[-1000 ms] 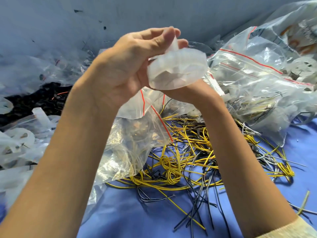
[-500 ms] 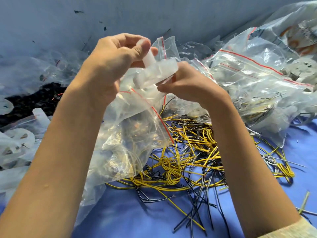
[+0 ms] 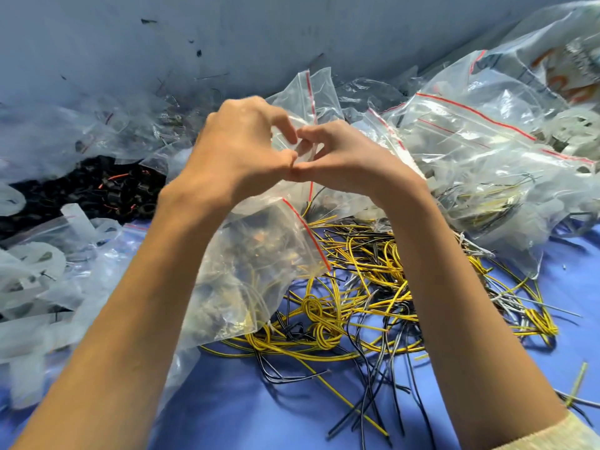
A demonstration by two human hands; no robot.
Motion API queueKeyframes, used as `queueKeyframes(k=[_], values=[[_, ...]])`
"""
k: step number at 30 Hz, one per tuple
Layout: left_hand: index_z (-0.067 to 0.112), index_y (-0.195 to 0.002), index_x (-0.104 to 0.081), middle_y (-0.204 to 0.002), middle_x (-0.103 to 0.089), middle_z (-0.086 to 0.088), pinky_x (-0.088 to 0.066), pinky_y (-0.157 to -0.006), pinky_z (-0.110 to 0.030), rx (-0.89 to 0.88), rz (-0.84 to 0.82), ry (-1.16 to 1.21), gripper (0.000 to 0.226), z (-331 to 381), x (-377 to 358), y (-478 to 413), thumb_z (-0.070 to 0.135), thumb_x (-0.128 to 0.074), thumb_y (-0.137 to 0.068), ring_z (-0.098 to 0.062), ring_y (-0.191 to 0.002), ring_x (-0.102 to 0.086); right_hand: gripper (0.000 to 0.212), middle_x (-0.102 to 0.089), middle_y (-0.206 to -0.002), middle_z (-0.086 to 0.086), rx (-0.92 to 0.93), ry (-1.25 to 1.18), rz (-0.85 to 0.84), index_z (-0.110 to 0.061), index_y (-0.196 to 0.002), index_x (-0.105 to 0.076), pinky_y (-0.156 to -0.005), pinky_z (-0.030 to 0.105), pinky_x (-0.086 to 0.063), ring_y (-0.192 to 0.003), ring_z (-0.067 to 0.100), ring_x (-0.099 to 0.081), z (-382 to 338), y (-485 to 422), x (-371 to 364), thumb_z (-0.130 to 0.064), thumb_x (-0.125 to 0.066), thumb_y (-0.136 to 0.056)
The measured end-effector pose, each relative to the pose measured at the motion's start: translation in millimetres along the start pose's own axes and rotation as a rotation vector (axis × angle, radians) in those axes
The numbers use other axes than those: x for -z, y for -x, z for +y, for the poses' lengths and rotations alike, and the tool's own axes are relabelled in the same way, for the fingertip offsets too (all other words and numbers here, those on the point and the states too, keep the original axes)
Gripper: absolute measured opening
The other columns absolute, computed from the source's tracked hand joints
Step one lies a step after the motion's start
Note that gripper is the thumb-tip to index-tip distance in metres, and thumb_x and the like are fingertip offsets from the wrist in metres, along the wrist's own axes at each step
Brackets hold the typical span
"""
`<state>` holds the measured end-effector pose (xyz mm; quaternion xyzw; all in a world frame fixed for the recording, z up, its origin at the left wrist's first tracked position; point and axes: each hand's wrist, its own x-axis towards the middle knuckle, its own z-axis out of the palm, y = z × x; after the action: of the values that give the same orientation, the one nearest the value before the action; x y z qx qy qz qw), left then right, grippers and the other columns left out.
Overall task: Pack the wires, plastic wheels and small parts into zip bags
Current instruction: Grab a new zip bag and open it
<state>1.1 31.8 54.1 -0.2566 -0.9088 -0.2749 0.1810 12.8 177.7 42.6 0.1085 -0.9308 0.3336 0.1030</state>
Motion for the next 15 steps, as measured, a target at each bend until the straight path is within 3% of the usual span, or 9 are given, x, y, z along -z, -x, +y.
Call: queueKeyframes(k=[4,6,7,9,10,12,15], values=[[0.027,-0.078,-0.065,-0.079,-0.055,0.005,-0.037,-0.06,-0.012,-0.201,-0.033,0.13,0.009,0,20,0,0.032,-0.072,-0.077,0.001,-0.064,-0.053,0.064,-0.062,-0.1,0.012,-0.02,0.004,0.032,-0.001,-0.104,-0.06,-0.079,0.04,-0.046,-0.087,0.026,-0.057,-6,1,-1,-0.049,-0.076,-0.066],[0.027,-0.071,-0.065,-0.061,-0.056,0.008,-0.034,-0.049,-0.008,-0.262,-0.297,0.134,0.017,-1,27,4,0.039,-0.077,-0.072,0.002,-0.051,-0.049,0.063,-0.062,-0.104,0.017,-0.031,0.043,0.06,0.001,-0.1,-0.06,-0.079,0.038,-0.046,-0.096,0.03,-0.059,-7,3,-4,-0.049,-0.072,-0.063],[0.029,-0.075,-0.067,-0.06,-0.059,0.009,-0.034,-0.047,-0.008,-0.245,-0.492,0.119,0.023,-1,27,7,0.047,-0.078,-0.066,0.002,-0.048,-0.051,0.049,-0.063,-0.104,0.017,-0.029,0.044,0.079,-0.002,-0.095,-0.061,-0.076,0.033,-0.044,-0.095,0.028,-0.058,-5,3,-5,-0.042,-0.074,-0.068],[0.035,-0.095,-0.065,-0.065,-0.066,0.011,-0.04,-0.05,-0.015,-0.132,-0.848,-0.032,0.051,1,20,11,0.059,-0.079,-0.052,-0.004,-0.053,-0.061,0.019,-0.065,-0.1,0.013,-0.02,0.028,0.094,-0.017,-0.079,-0.058,-0.065,0.021,-0.04,-0.082,0.019,-0.059,-4,6,-5,-0.028,-0.074,-0.078],[0.039,-0.102,-0.06,-0.065,-0.067,0.012,-0.041,-0.052,-0.017,-0.087,-0.955,-0.164,0.063,2,11,12,0.062,-0.08,-0.047,-0.006,-0.057,-0.063,0.022,-0.066,-0.098,0.013,-0.035,0.017,0.094,-0.018,-0.072,-0.056,-0.065,0.02,-0.041,-0.078,0.016,-0.06,-2,6,-5,-0.029,-0.074,-0.079],[0.036,-0.108,-0.059,-0.056,-0.065,0.015,-0.041,-0.052,-0.016,-0.037,-1.031,-0.351,0.066,4,-8,13,0.059,-0.082,-0.051,-0.003,-0.057,-0.061,0.03,-0.068,-0.098,0.017,-0.1,0.018,0.08,-0.012,-0.071,-0.058,-0.073,0.032,-0.046,-0.082,0.023,-0.062,4,2,-7,-0.036,-0.074,-0.079],[0.019,-0.097,-0.072,-0.043,-0.057,0.014,-0.038,-0.042,-0.009,0.01,-1.066,-0.377,0.044,-1,-31,11,0.046,-0.082,-0.063,0.0,-0.04,-0.05,0.038,-0.06,-0.065,-0.003,-0.149,-0.042,0.096,-0.015,-0.058,-0.05,-0.07,0.034,-0.048,-0.072,0.017,-0.058,10,-2,-9,-0.035,-0.073,-0.081]])
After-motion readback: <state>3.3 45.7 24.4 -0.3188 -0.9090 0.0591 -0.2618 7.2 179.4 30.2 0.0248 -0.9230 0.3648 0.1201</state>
